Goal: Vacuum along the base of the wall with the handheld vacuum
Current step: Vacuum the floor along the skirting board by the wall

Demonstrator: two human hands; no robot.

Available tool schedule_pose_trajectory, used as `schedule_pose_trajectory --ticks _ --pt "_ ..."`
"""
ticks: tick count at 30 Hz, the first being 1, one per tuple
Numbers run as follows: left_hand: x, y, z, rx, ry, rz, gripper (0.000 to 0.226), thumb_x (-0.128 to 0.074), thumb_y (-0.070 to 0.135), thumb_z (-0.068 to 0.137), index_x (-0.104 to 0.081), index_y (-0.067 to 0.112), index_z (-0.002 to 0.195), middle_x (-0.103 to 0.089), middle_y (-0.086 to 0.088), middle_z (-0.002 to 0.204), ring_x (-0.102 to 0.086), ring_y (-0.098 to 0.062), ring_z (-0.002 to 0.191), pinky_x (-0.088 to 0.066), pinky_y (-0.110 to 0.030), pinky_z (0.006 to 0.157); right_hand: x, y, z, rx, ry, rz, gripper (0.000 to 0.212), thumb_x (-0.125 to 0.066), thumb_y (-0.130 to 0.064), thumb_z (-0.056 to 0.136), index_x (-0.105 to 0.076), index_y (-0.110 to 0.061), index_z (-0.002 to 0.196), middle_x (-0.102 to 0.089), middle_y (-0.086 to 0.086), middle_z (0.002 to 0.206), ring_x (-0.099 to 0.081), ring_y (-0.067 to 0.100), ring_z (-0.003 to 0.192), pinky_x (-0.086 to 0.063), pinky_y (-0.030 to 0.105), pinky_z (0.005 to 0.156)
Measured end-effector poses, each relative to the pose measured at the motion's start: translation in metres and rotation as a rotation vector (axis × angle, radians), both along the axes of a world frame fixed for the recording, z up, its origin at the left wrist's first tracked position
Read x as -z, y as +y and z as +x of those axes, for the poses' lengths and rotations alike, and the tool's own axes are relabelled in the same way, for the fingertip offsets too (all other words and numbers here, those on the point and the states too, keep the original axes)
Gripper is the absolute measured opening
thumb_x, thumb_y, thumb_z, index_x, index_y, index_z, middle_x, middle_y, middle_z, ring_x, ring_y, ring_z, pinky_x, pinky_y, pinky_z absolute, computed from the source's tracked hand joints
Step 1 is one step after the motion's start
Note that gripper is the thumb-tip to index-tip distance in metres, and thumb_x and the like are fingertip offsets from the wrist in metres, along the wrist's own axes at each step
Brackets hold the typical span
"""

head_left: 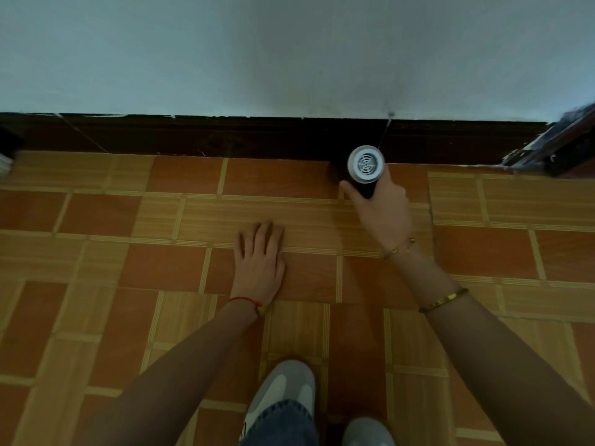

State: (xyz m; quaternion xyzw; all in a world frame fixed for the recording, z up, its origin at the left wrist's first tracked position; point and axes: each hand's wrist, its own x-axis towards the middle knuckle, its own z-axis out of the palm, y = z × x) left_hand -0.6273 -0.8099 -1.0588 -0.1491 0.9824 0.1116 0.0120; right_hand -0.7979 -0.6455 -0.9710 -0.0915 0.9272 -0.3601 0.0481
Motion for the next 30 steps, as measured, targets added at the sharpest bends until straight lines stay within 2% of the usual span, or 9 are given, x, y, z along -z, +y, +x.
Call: schedule_pose_trajectory --ticks 5,9,14,21,30 --pt "-0.004 -0.001 0.004 -0.039 -0.001 0.003 0.054 -0.025 0.033 0.097 -0.037 0.016 0.147 -0.037 -0.010 0.151 -0.030 -0.030 0.142 -0.020 -0.060 0.116 -0.003 0.015 -0.006 0.092 0.007 -0.007 0.069 -0.064 -0.049 0.086 -0.041 -0.012 0.139 -0.066 0.011 0.121 -0.065 0.030 0.106 -0.052 0.037 0.077" --pt "-0.007 -0.005 0.008 -0.072 -0.002 -0.009 0.054 -0.024 0.033 0.096 -0.038 0.018 0.147 -0.038 -0.010 0.151 -0.029 -0.029 0.142 -0.016 -0.059 0.118 -0.002 -0.012 0.004 -0.031 -0.004 -0.017 0.072 -0.064 -0.052 0.085 -0.039 -0.014 0.141 -0.068 0.010 0.117 -0.066 0.029 0.102 -0.056 0.041 0.078" --pt "-0.010 -0.015 0.014 -0.120 0.024 -0.017 0.052 -0.026 0.031 0.096 -0.041 0.017 0.143 -0.039 -0.010 0.150 -0.031 -0.029 0.142 -0.018 -0.058 0.117 -0.003 -0.050 0.014 -0.214 -0.003 0.001 0.078 -0.059 -0.062 0.083 -0.039 -0.015 0.141 -0.068 0.009 0.116 -0.067 0.029 0.100 -0.057 0.045 0.075" --pt "-0.005 -0.035 0.032 -0.204 0.051 -0.007 0.048 -0.027 0.030 0.099 -0.041 0.016 0.142 -0.038 -0.009 0.151 -0.027 -0.029 0.143 -0.016 -0.057 0.119 0.007 -0.042 0.001 -0.055 0.003 -0.004 0.081 -0.057 -0.065 0.082 -0.037 -0.015 0.143 -0.068 0.011 0.115 -0.066 0.032 0.101 -0.056 0.049 0.079" --pt "0.001 -0.065 0.046 -0.266 0.063 -0.002 0.049 -0.027 0.029 0.099 -0.037 0.017 0.146 -0.036 -0.010 0.151 -0.025 -0.028 0.144 -0.015 -0.056 0.119 0.012 -0.098 0.014 -0.186 0.014 -0.071 0.079 -0.061 -0.061 0.083 -0.039 -0.014 0.143 -0.069 0.005 0.114 -0.067 0.023 0.097 -0.057 0.044 0.077"
